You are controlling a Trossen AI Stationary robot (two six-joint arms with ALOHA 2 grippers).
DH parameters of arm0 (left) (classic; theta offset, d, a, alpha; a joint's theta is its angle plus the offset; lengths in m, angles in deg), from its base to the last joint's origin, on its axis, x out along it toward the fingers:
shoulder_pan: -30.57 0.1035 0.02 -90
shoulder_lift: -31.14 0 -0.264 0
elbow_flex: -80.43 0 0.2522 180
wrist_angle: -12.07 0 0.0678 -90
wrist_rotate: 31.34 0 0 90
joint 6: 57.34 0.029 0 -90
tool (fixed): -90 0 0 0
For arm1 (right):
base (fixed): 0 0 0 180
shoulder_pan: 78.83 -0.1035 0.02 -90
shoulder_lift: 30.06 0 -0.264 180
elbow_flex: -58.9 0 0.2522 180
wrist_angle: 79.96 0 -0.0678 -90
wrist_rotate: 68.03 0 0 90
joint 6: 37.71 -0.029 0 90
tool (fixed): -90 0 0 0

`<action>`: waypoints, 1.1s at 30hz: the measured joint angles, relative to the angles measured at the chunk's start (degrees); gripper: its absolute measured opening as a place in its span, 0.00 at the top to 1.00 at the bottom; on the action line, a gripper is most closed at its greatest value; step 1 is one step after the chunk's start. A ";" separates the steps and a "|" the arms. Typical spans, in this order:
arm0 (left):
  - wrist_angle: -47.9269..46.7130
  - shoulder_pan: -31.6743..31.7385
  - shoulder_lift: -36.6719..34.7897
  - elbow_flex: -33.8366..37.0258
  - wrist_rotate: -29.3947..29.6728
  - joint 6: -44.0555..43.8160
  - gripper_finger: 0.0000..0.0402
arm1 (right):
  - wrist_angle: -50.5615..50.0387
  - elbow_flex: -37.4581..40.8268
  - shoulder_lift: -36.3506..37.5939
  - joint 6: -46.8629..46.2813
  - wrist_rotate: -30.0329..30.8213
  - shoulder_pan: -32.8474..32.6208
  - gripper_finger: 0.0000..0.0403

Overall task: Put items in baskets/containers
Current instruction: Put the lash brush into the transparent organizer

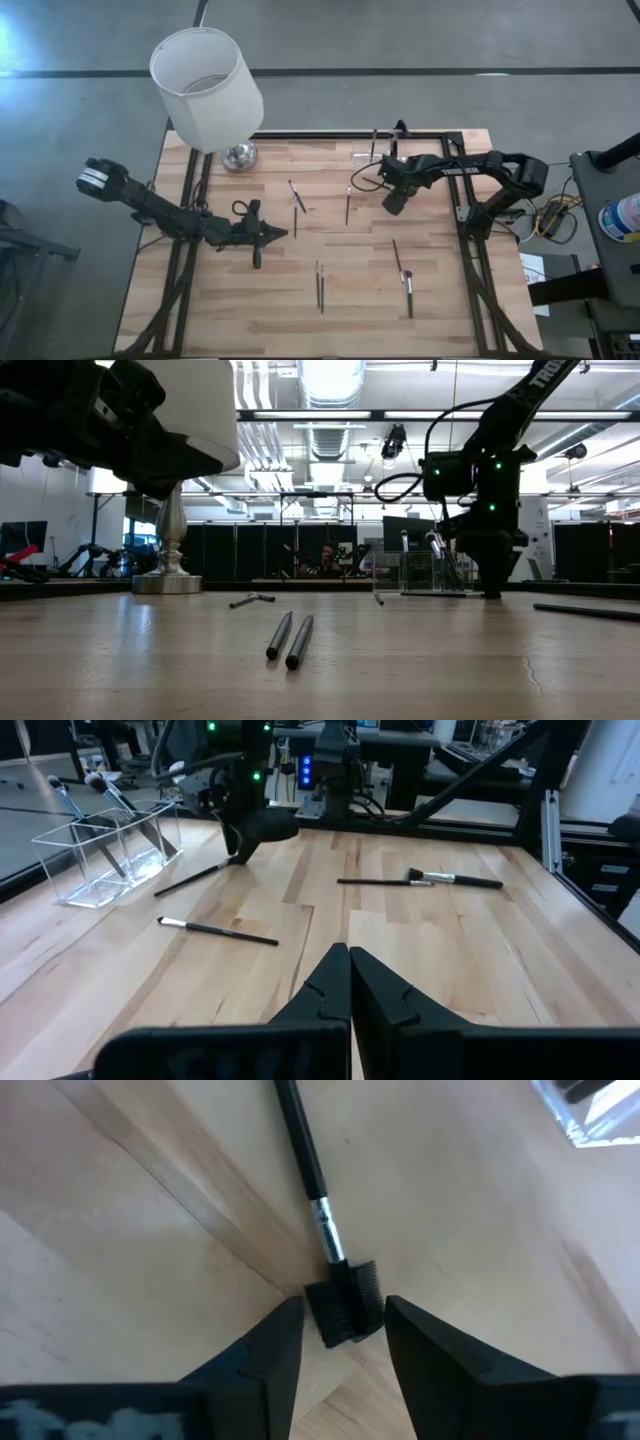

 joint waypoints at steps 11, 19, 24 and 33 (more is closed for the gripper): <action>-5.00 0.07 0.00 -1.60 -0.01 -1.38 1.00 | 1.26 0.35 0.35 4.73 -0.31 -0.09 0.86; -9.24 0.07 1.57 -4.73 -0.02 -0.12 1.00 | 0.21 0.61 5.73 5.38 -0.01 -4.55 0.98; -9.40 0.07 7.58 -7.97 0.02 2.16 1.00 | 0.05 0.57 9.43 3.37 -1.24 -9.41 0.98; -9.61 0.07 22.65 -18.66 4.09 12.12 1.00 | 1.94 0.53 12.57 -3.91 -2.69 -22.71 0.98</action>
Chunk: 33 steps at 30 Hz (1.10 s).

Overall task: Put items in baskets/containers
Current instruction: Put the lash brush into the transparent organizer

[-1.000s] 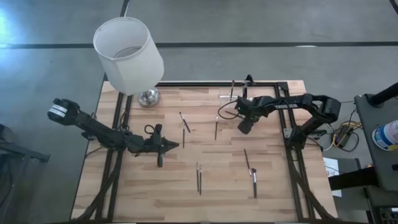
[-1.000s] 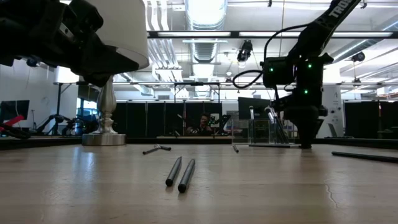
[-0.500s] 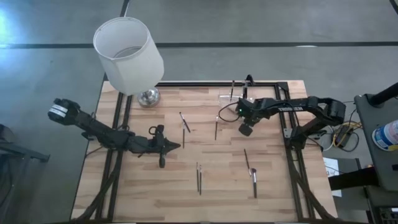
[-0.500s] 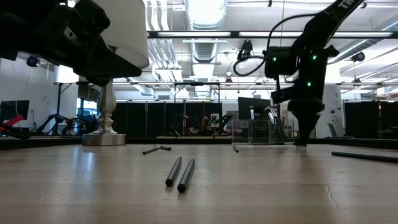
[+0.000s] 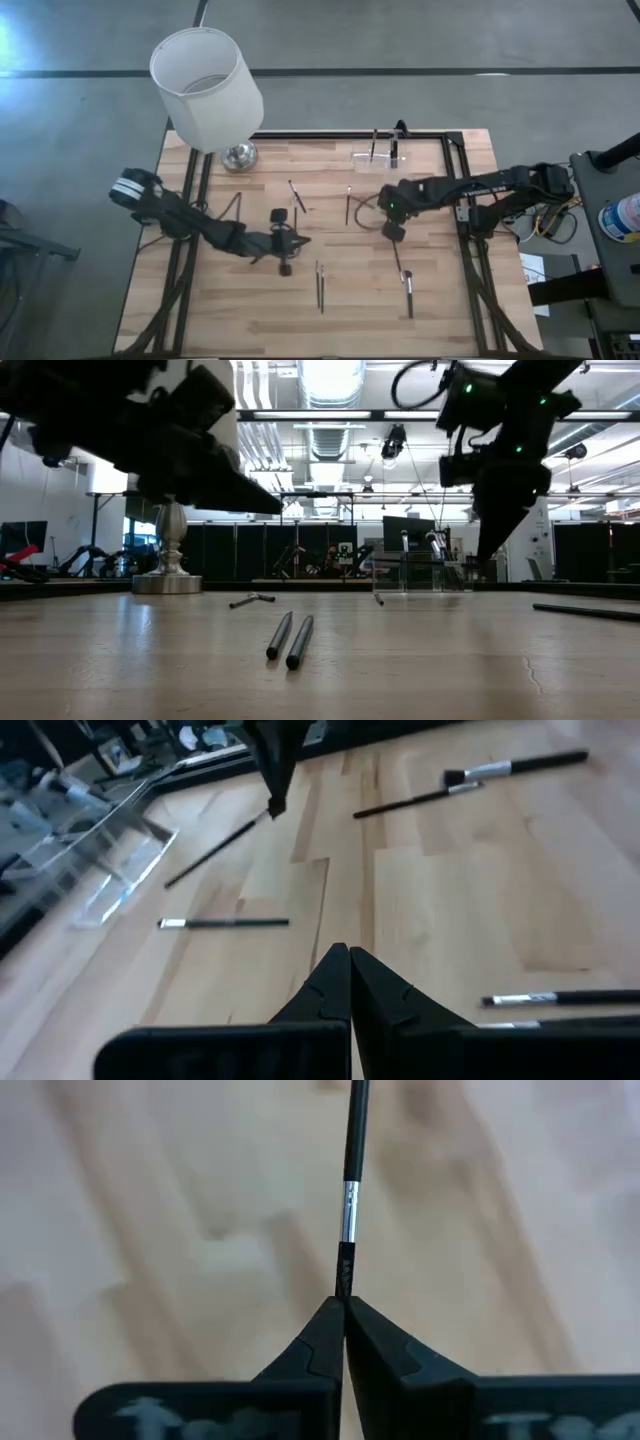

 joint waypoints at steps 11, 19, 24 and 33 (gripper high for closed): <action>-12.19 -0.17 10.66 -16.47 3.44 9.00 0.96 | 8.07 -2.87 -4.07 -6.28 -0.04 -14.71 0.98; -19.83 -1.50 14.36 -23.58 9.68 13.08 0.79 | 5.98 -11.67 -11.17 -6.02 -0.44 -17.97 0.98; -26.67 -2.27 14.99 -25.64 11.65 13.59 0.77 | 1.04 -18.48 -15.90 -4.41 -0.61 -18.93 0.98; -33.90 -3.11 14.70 -25.70 12.04 10.44 0.77 | -1.92 -27.95 -21.06 0.41 -3.07 -20.08 0.98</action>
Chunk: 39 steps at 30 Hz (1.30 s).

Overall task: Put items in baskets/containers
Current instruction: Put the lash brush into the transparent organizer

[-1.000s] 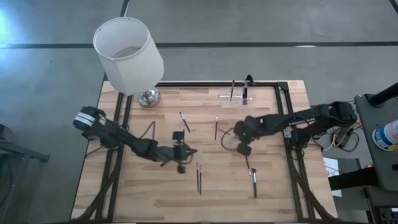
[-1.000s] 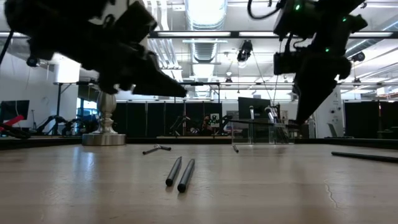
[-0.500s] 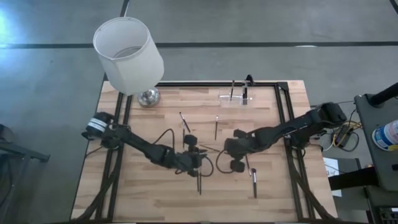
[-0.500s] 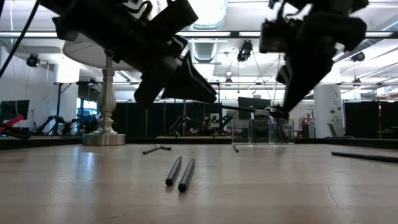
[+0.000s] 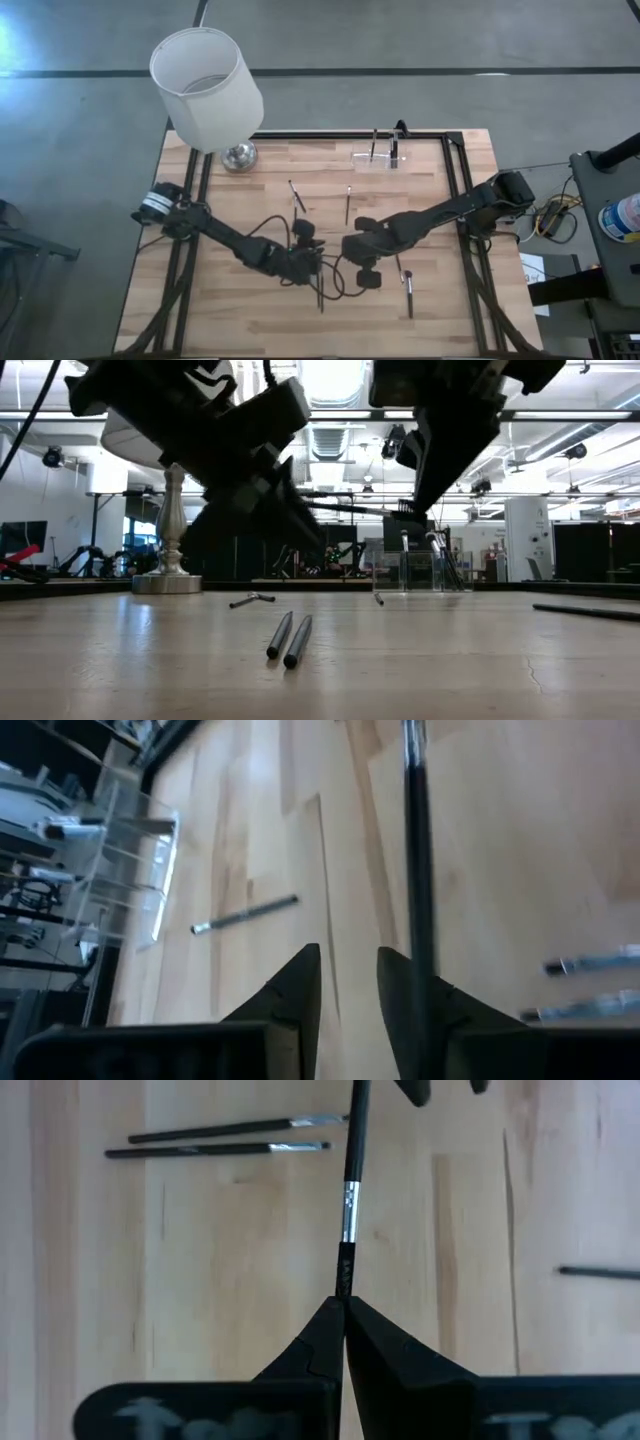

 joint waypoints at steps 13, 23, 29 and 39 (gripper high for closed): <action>-3.55 -2.01 -0.91 0.04 -0.79 -3.29 0.95 | -0.94 -0.80 0.35 0.39 -0.43 0.02 0.98; -3.47 -2.00 -3.59 -0.10 -7.72 -8.89 0.96 | -1.01 -0.84 0.43 0.82 -2.09 0.05 0.98; -4.56 -1.95 -4.11 -1.33 -14.58 -11.01 0.86 | -0.90 -1.09 0.43 1.06 -2.91 0.06 0.98; -6.60 -1.77 -4.07 -1.60 -15.73 -13.09 0.94 | -0.94 -1.65 0.45 1.45 -2.95 0.06 0.98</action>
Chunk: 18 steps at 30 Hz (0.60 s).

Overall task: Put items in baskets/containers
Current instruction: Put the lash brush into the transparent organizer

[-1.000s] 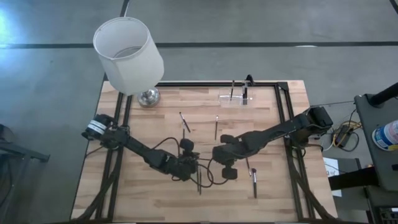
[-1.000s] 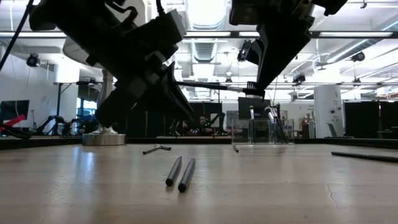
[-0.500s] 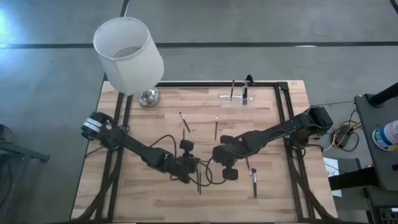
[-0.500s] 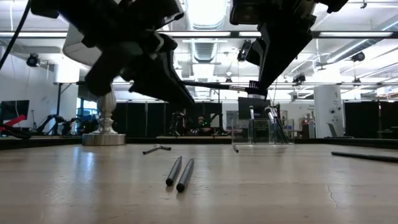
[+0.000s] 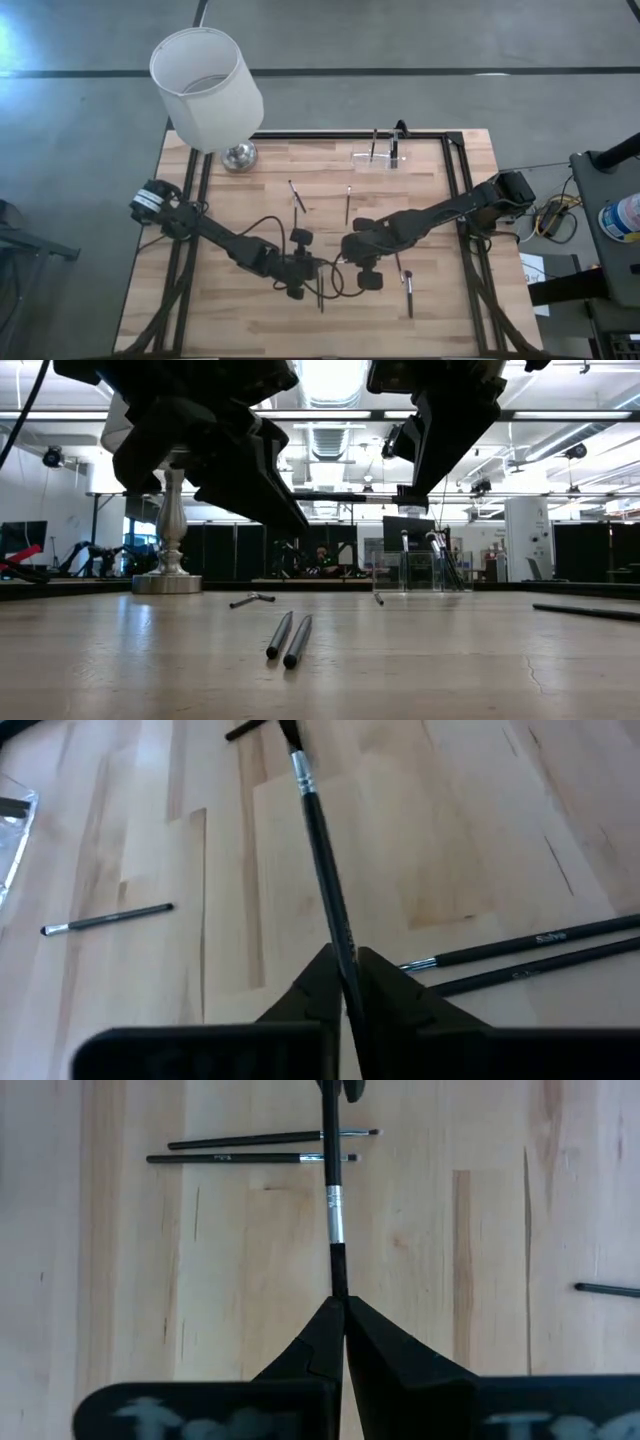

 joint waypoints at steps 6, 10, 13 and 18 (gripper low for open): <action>-0.38 0.13 0.00 0.00 0.23 -1.89 0.99 | 0.02 -0.01 0.00 -0.03 2.12 -0.02 0.98; 0.16 0.26 -0.11 0.57 -0.33 -2.72 0.99 | 0.11 -0.69 0.02 0.00 4.89 0.00 0.94; 2.16 0.70 -0.11 2.46 -0.33 -3.61 1.00 | -1.94 -1.16 0.28 0.09 7.12 -0.05 0.89; 13.95 1.66 -1.71 9.78 -0.16 -4.03 1.00 | -3.73 1.45 2.75 0.85 18.52 -2.02 0.85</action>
